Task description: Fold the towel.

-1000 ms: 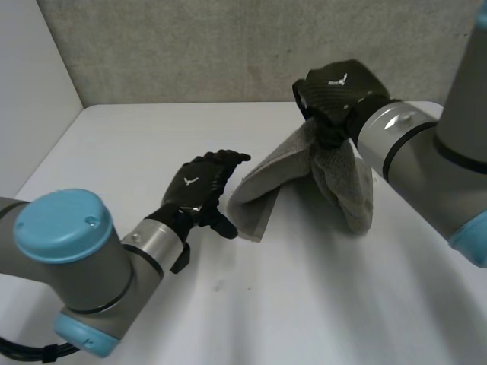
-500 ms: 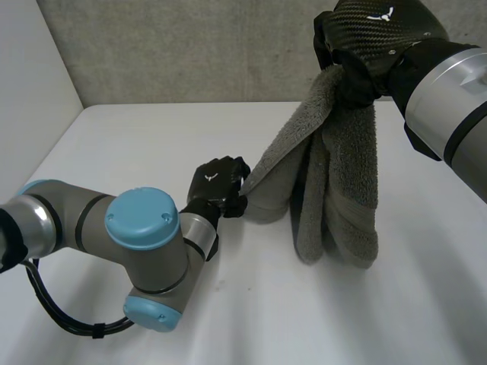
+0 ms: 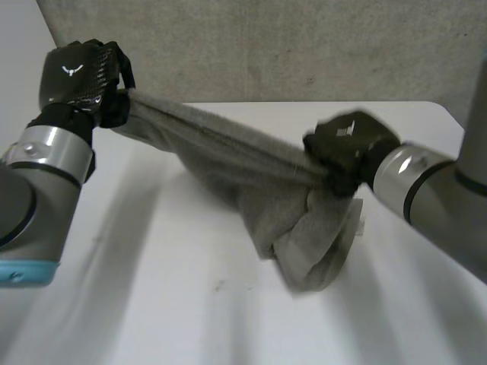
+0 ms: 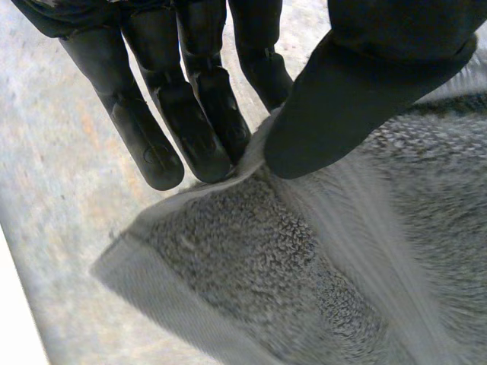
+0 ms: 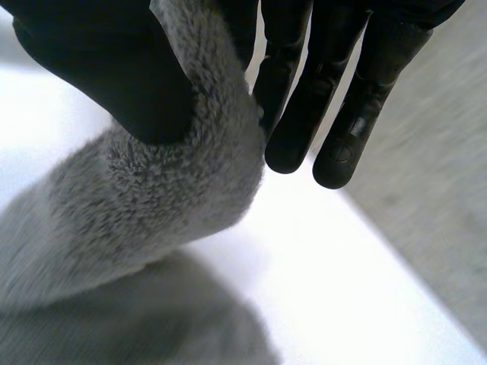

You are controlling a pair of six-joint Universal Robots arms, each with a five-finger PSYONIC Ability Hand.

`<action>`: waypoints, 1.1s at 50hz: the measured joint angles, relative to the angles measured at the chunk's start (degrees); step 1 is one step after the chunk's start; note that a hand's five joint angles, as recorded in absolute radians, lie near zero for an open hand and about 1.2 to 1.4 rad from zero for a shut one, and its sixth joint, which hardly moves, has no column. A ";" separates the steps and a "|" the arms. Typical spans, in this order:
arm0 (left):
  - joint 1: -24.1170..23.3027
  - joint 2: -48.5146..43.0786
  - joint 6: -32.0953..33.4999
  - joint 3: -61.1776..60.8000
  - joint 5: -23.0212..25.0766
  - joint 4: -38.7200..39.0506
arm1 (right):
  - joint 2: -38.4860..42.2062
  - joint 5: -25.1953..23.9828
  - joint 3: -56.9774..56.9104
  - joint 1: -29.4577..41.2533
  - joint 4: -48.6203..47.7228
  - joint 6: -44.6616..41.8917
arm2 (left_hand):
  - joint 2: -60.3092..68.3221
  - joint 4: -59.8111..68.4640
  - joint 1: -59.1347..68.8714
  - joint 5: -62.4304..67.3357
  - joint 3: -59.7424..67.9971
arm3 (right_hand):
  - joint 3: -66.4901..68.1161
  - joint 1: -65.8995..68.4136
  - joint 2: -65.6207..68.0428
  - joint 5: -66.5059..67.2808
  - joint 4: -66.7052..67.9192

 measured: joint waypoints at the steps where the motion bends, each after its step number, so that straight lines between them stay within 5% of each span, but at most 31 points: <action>1: 0.22 1.91 3.26 -1.53 1.08 -0.86 | 1.03 -0.02 0.63 0.05 2.09 -1.49 | 0.05 0.01 0.00 0.00 0.00 | 0.00 0.00 0.00 0.07 0.00; 11: -0.11 0.05 17.55 -9.39 6.87 -8.82 | 7.61 0.22 3.01 0.34 10.91 -12.35 | 0.08 0.02 0.20 0.09 0.02 | 0.00 0.00 0.00 0.49 0.00; 19: -1.20 -9.60 20.34 -3.90 7.11 -9.52 | 10.69 1.23 -3.51 0.44 2.54 -13.63 | 0.08 0.03 0.49 0.29 0.02 | 0.00 0.00 0.33 0.54 0.00; 25: -2.84 -14.67 19.26 12.66 6.09 -4.58 | 11.01 5.14 -13.86 0.56 -18.64 -11.72 | 0.08 0.04 0.50 0.36 0.04 | 0.00 0.00 0.34 0.56 0.00; 30: -3.08 -14.92 15.19 28.42 2.58 9.27 | 7.69 7.63 -16.82 0.22 -40.80 -10.99 | 0.08 0.05 0.52 0.38 0.04 | 0.00 0.00 0.34 0.57 0.00; 35: -2.55 -13.95 12.42 34.14 0.16 20.76 | 5.06 7.45 -15.65 -0.34 -50.12 -10.84 | 0.08 0.05 0.52 0.45 0.04 | 0.00 0.00 0.34 0.61 0.00; 43: -1.44 -13.15 11.83 26.80 0.07 20.35 | 5.05 3.47 -14.46 -2.86 -37.38 -10.90 | 0.08 0.05 0.52 0.50 0.05 | 0.00 0.00 0.34 0.63 0.00; 47: -0.36 -12.71 12.06 14.92 1.64 17.11 | 8.39 -2.38 -13.90 -5.87 -15.80 -12.00 | 0.08 0.05 0.52 0.50 0.05 | 0.00 0.00 0.34 0.63 0.00; 53: 0.35 -12.99 12.39 1.56 5.50 16.15 | 14.41 -5.95 -11.72 -7.13 2.16 -17.06 | 0.08 0.05 0.52 0.50 0.07 | -0.10 -0.22 0.01 0.59 -0.08; 55: 0.43 -13.19 12.47 -2.14 6.72 16.22 | 16.47 -6.31 -10.43 -7.29 5.21 -19.21 | 0.08 0.05 0.52 0.50 0.07 | -15.76 -11.13 -14.89 -12.58 -15.90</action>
